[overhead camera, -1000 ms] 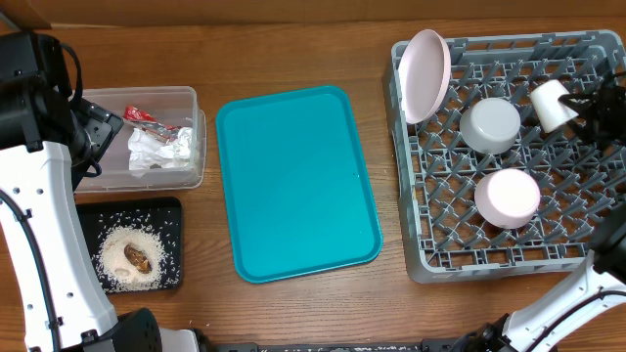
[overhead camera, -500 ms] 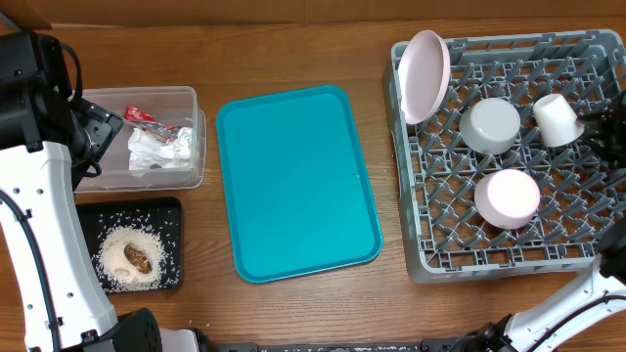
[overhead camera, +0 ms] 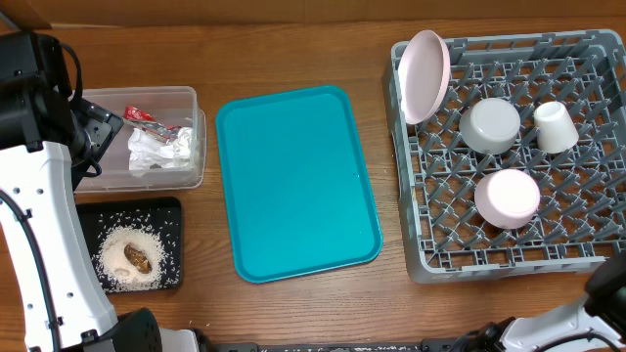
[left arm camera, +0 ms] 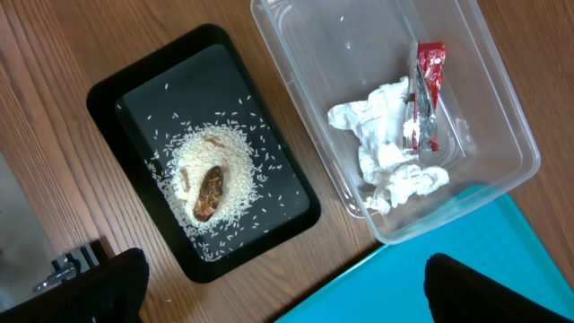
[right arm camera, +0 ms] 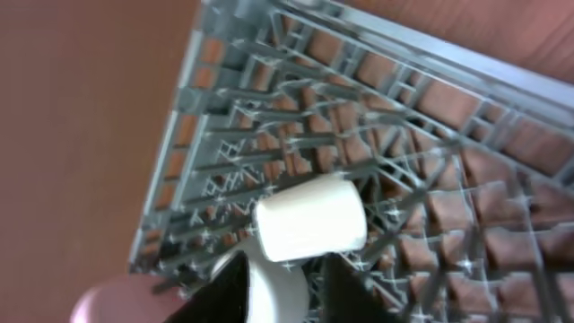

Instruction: Sort waste into correct bins and load items into the dishwasher

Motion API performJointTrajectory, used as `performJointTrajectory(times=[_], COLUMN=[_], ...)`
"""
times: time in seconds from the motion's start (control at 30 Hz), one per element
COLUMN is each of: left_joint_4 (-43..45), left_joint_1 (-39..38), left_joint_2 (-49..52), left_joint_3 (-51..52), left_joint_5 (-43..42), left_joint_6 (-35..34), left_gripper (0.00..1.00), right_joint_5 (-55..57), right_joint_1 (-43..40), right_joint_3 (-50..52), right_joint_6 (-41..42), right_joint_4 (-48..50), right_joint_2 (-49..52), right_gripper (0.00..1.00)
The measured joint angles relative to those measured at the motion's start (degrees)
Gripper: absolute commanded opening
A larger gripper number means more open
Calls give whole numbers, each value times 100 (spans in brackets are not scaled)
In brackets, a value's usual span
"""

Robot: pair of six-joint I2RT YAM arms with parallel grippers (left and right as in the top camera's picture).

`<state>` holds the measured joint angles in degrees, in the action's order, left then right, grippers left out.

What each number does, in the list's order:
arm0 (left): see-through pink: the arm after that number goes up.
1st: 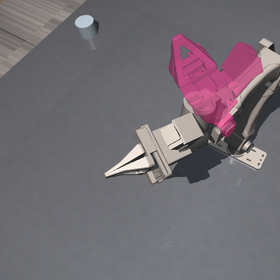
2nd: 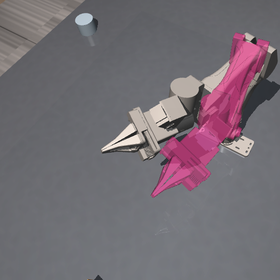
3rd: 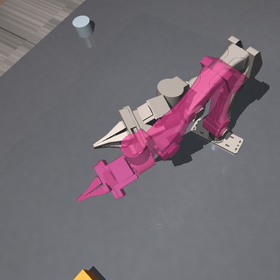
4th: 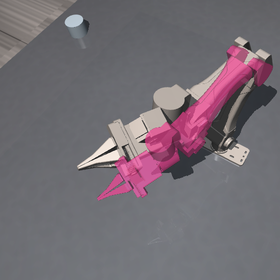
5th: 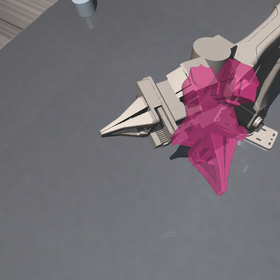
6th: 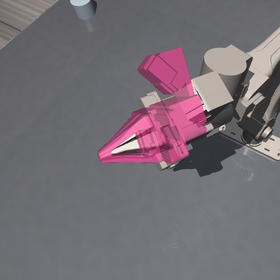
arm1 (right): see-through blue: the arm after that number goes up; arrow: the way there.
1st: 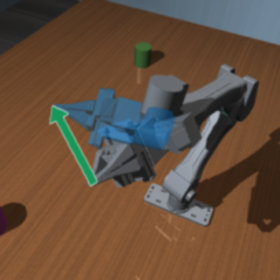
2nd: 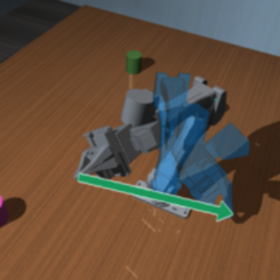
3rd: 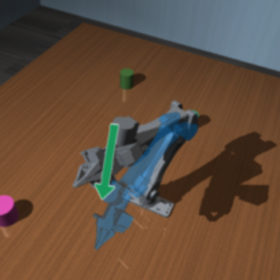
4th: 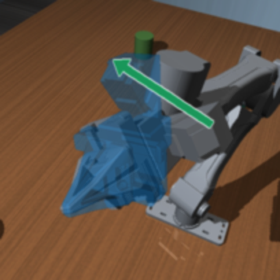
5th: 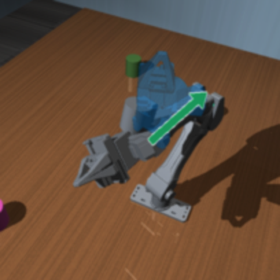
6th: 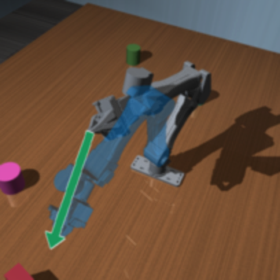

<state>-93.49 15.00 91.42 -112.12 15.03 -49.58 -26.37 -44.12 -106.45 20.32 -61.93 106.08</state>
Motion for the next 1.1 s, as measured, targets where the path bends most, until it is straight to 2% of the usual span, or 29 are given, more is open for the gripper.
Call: performJointTrajectory(times=[0.03, 0.2, 0.47, 0.83, 1.1], left_joint_4=[0, 0, 2, 0, 0], left_joint_1=[0, 0, 0, 0, 0], left_joint_2=[0, 0, 0, 0, 0], left_joint_3=[0, 0, 0, 0, 0], left_joint_5=[0, 0, 0, 0, 0], left_joint_6=[0, -2, 0, -2, 0], left_gripper=[100, 100, 100, 100, 100], right_joint_5=[15, 181, 1069, 1438, 2124], right_joint_1=[114, 876, 1853, 1978, 1978], right_joint_3=[-2, 0, 0, 0, 0], right_joint_6=[-57, -238, -304, -332, -214], right_joint_4=[50, 254, 197, 55, -131], right_joint_2=[-9, 50, 256, 1108, 1176], right_gripper=[4, 4, 4, 4, 4])
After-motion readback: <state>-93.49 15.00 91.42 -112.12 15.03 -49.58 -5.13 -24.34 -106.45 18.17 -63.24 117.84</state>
